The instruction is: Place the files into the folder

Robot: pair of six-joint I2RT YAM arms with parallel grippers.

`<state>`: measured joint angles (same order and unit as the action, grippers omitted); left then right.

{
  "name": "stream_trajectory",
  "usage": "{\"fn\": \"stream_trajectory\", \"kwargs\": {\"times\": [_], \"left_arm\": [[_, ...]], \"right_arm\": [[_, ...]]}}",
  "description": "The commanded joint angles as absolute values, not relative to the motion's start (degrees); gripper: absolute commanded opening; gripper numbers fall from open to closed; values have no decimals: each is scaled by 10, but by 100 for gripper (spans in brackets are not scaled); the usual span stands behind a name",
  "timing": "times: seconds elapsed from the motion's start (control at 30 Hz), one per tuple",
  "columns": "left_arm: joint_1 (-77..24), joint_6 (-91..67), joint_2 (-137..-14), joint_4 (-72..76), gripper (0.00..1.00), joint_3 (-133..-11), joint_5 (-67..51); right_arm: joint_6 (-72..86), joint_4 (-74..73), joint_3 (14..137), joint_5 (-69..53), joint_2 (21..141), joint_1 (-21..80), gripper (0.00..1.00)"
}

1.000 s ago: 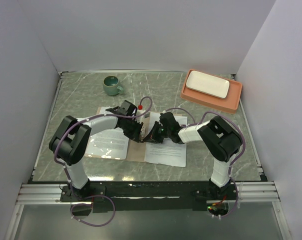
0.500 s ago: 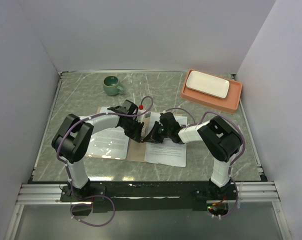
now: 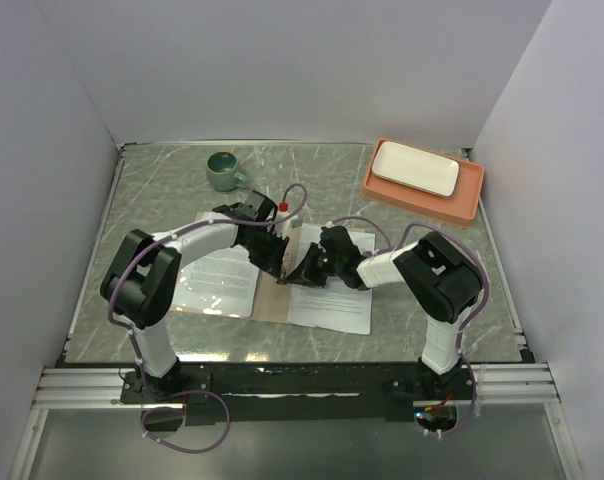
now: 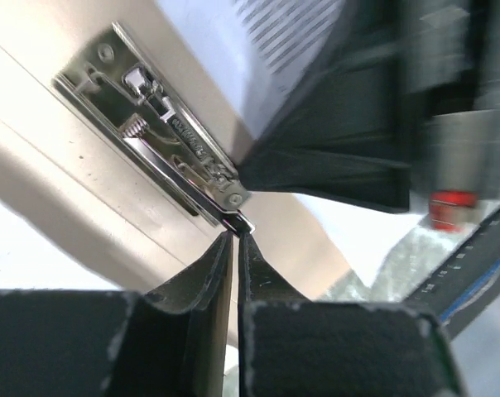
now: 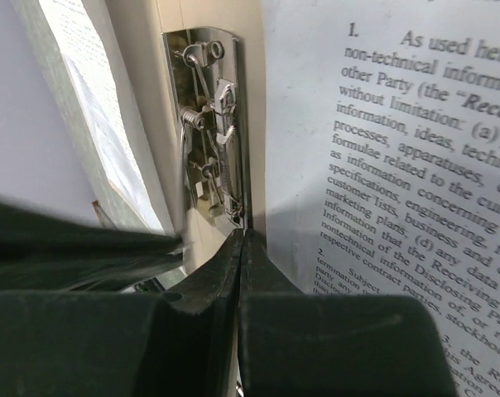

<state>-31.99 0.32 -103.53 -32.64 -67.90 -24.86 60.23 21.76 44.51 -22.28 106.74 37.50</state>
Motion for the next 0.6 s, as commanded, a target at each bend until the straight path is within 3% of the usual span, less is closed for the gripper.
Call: {"fn": "stream_trajectory", "kwargs": {"times": [0.0, 0.2, 0.57], "left_arm": [[-321, 11, -977, -321, 11, -755, -253], [-263, 13, -941, -342, 13, -794, -253], [-180, 76, -927, -328, 13, -702, -172]], "right_arm": [[579, 124, 412, -178, 1111, 392, 0], [571, 109, 412, -174, 1094, 391, 0], [509, 136, 446, -208, 1020, 390, 0]]}}
